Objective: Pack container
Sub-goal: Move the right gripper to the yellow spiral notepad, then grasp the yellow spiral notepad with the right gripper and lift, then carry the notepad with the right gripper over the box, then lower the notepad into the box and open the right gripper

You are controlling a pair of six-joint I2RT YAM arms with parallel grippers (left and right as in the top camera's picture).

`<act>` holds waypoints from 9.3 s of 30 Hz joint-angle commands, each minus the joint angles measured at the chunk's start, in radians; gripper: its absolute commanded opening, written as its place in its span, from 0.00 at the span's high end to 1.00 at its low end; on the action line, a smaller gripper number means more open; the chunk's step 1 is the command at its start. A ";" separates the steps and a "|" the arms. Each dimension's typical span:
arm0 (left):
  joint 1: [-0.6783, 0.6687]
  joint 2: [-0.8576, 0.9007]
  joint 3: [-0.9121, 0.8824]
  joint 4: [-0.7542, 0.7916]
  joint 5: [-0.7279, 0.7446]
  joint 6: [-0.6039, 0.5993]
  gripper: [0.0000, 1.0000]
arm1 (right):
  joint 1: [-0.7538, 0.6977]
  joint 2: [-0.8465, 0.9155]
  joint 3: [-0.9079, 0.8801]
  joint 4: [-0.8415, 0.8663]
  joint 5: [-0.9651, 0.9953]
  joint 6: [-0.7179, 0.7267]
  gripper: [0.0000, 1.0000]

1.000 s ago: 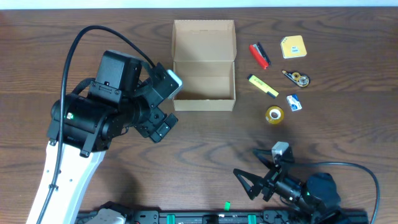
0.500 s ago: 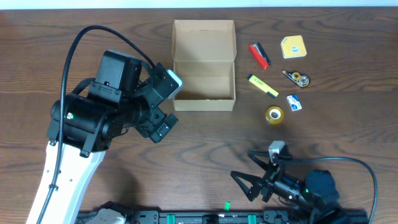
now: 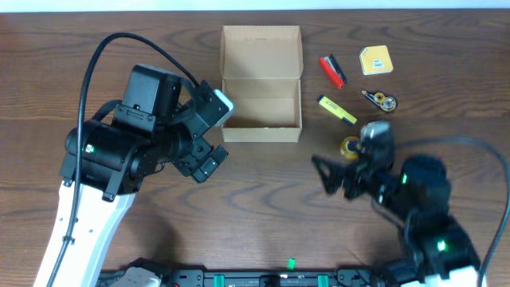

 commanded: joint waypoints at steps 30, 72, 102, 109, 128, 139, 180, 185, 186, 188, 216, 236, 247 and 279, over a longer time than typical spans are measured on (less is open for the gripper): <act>0.000 -0.002 0.030 -0.003 -0.004 0.010 0.05 | -0.386 1.089 0.783 0.033 0.266 -0.411 0.01; 0.000 -0.002 0.030 -0.003 -0.004 0.010 0.05 | -0.365 1.556 0.979 0.254 0.149 -0.427 0.01; 0.000 -0.002 0.030 -0.003 -0.004 0.010 0.05 | -0.359 1.624 0.979 0.269 0.183 -0.356 0.01; 0.000 -0.002 0.030 -0.003 -0.004 0.010 0.05 | -0.359 1.631 0.979 0.256 0.183 -0.356 0.03; 0.000 -0.002 0.030 -0.003 -0.004 0.010 0.05 | -0.359 1.629 0.979 0.246 0.182 -0.289 0.35; 0.000 -0.002 0.030 -0.003 -0.004 0.010 0.05 | -0.358 1.531 1.037 0.191 0.174 -0.247 0.38; 0.000 -0.002 0.030 -0.003 -0.004 0.010 0.05 | 0.200 1.232 1.042 -0.149 0.035 -0.338 0.41; 0.000 -0.002 0.030 -0.003 -0.004 0.010 0.05 | 0.268 1.232 1.042 -0.240 0.053 -0.311 0.42; 0.000 -0.002 0.030 -0.003 -0.004 0.010 0.05 | 0.275 1.232 1.042 -0.253 0.058 -0.287 0.43; 0.000 -0.002 0.030 -0.003 -0.004 0.010 0.05 | 0.282 1.232 1.042 -0.272 0.080 -0.231 0.44; 0.000 -0.002 0.030 -0.003 -0.004 0.010 0.05 | 0.408 1.311 1.036 -0.371 0.422 0.292 0.53; 0.000 -0.002 0.030 -0.003 -0.004 0.010 0.05 | 0.475 1.352 1.036 -0.364 0.448 0.389 0.53; 0.000 -0.002 0.030 -0.003 -0.004 0.010 0.05 | 0.479 1.352 1.036 -0.351 0.441 0.389 0.36; 0.000 -0.002 0.030 -0.003 -0.004 0.010 0.05 | 0.476 1.349 1.037 -0.383 0.414 0.375 0.06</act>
